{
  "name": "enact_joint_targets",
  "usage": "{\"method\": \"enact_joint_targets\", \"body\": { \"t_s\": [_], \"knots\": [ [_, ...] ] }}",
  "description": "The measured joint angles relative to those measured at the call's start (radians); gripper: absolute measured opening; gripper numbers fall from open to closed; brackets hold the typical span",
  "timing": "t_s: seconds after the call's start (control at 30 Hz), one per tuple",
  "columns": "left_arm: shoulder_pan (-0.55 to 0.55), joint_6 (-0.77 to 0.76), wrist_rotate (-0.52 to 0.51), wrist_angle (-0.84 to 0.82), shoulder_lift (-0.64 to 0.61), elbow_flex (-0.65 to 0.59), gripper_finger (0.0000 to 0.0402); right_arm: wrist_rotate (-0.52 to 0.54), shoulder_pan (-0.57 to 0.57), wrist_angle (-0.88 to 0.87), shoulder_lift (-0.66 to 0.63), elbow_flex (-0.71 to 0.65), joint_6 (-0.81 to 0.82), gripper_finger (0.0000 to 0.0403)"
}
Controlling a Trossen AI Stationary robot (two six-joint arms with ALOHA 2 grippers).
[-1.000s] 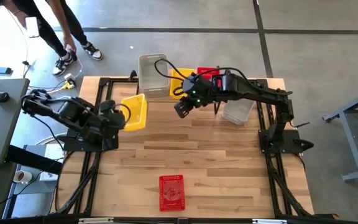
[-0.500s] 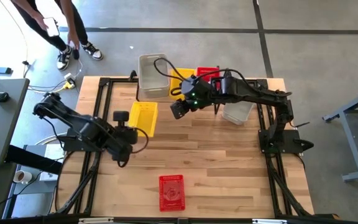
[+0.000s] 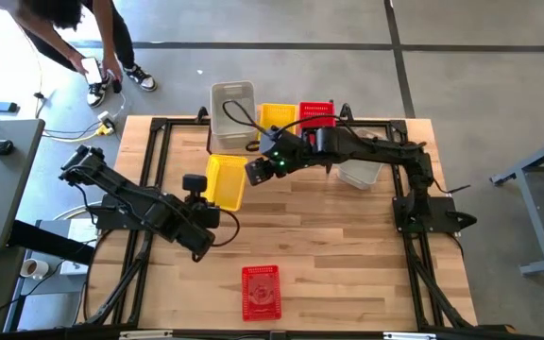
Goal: Stack baskets on shelf by color
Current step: Stack the yellow bin on top of the other yellow bin on the shelf
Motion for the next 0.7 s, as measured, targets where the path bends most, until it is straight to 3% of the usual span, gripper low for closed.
{"method": "enact_joint_targets", "body": {
  "t_s": [0.7],
  "knots": [
    [-0.002,0.049,-0.026,0.008,0.015,0.0,0.0005,-0.048,-0.002,0.111,0.098,0.0,0.084,0.0129]
  ]
}}
